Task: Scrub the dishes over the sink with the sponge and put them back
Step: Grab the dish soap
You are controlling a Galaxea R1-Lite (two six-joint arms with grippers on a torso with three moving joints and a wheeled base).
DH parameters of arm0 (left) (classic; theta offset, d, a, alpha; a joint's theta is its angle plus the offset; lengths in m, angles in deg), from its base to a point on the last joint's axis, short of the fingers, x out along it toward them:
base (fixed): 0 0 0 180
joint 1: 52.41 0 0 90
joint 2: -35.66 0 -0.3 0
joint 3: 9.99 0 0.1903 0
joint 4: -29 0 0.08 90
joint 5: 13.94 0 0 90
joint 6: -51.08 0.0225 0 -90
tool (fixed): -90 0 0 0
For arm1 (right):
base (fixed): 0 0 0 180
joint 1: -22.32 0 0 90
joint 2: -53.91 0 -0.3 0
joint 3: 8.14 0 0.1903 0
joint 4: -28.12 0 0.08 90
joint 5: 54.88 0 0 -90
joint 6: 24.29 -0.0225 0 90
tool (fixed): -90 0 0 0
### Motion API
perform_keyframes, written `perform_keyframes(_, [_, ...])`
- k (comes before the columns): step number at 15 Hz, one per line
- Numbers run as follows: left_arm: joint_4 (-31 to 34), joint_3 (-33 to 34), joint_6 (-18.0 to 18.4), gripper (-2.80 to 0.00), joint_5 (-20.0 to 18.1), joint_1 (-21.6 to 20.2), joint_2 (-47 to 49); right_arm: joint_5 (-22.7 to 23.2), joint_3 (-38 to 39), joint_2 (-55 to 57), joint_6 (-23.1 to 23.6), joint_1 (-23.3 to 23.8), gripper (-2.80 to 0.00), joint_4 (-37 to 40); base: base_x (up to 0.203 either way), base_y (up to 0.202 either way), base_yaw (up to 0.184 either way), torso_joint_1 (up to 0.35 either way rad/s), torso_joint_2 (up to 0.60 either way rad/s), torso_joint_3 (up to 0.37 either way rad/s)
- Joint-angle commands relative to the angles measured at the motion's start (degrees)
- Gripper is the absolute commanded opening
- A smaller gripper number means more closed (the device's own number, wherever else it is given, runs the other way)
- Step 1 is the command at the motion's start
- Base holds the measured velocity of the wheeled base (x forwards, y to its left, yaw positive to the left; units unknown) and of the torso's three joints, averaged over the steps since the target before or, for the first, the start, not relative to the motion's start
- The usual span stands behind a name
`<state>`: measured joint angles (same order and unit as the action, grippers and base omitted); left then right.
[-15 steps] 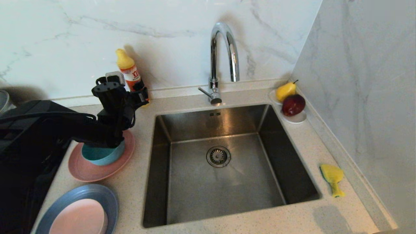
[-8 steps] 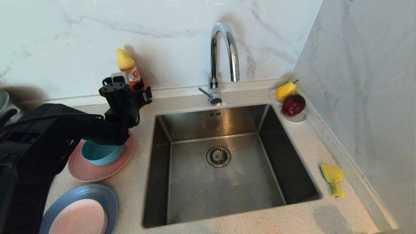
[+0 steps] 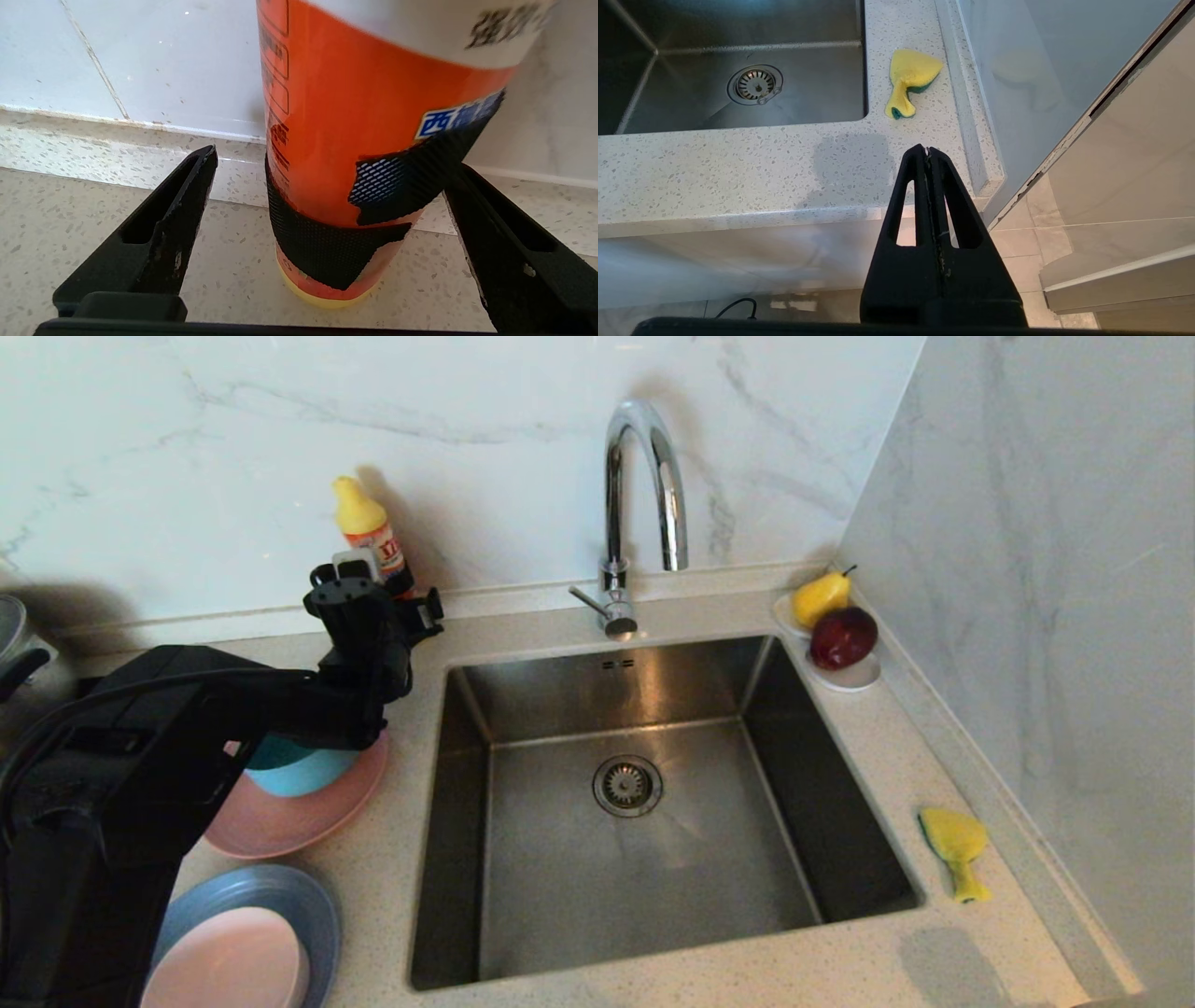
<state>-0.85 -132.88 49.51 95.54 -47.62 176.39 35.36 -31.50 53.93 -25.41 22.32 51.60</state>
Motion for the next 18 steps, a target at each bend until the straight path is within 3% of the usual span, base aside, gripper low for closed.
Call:
perform_keyframes(1, [0.61, -1.90, -0.02, 0.00, 0.28, -0.03, 0.67, 0.02, 0.00, -0.11, -0.02, 0.00, -2.80, -0.02, 0.000, 0.000, 0.000, 0.000, 0.00, 0.000])
perform_keyframes(13, [1.65, -3.83, -0.02, 0.00, 1.18, 0.51, 0.59, 0.02, 0.00, -0.11, -0.02, 0.00, -2.80, 0.06, 0.000, 0.000, 0.000, 0.000, 0.00, 0.000])
perform_keyframes(16, [4.99, -6.37, -0.02, 0.00, 1.46, 0.73, 0.68, 0.02, 0.00, -0.11, -0.02, -0.02, -2.80, 0.01, 0.000, 0.000, 0.000, 0.000, 0.00, 0.000])
perform_keyframes(17, [5.37, -6.76, 0.06, -2.80, 1.79, 0.75, 0.68, 0.02, 0.00, -0.11, -0.02, -0.01, -2.80, 0.02, 0.000, 0.000, 0.000, 0.000, 0.00, 0.000])
perform_keyframes(18, [5.51, -7.42, 0.14, -2.80, 1.87, 0.75, 0.95, 0.02, 0.00, -0.11, -0.02, -0.06, -2.80, -0.01, 0.000, 0.000, 0.000, 0.000, 0.00, 0.000])
